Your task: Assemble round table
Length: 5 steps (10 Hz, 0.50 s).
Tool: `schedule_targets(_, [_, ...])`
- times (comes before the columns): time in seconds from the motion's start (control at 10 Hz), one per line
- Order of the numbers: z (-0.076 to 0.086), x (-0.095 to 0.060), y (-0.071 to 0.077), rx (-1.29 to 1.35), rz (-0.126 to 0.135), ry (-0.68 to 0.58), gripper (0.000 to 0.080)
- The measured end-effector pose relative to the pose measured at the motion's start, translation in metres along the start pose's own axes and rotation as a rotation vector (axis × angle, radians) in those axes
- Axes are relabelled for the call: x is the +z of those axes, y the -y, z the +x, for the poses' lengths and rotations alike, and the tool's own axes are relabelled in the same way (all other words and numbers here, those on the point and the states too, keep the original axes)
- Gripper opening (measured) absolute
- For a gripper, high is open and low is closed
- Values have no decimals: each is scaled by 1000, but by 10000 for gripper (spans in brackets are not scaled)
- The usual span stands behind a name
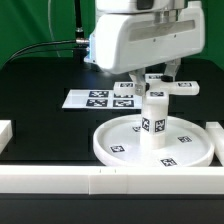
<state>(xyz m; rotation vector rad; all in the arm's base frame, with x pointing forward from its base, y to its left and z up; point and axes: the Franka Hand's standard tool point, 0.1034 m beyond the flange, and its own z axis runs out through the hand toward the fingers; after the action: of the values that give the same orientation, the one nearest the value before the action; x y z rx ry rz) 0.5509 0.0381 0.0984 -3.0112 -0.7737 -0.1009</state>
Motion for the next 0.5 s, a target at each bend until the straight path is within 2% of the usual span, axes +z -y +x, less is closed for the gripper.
schedule_targets(0.2, [1,0,-1,123,-10,-23,442])
schedule_targets(0.5, [1,-1,-1,321,-8,-25,442])
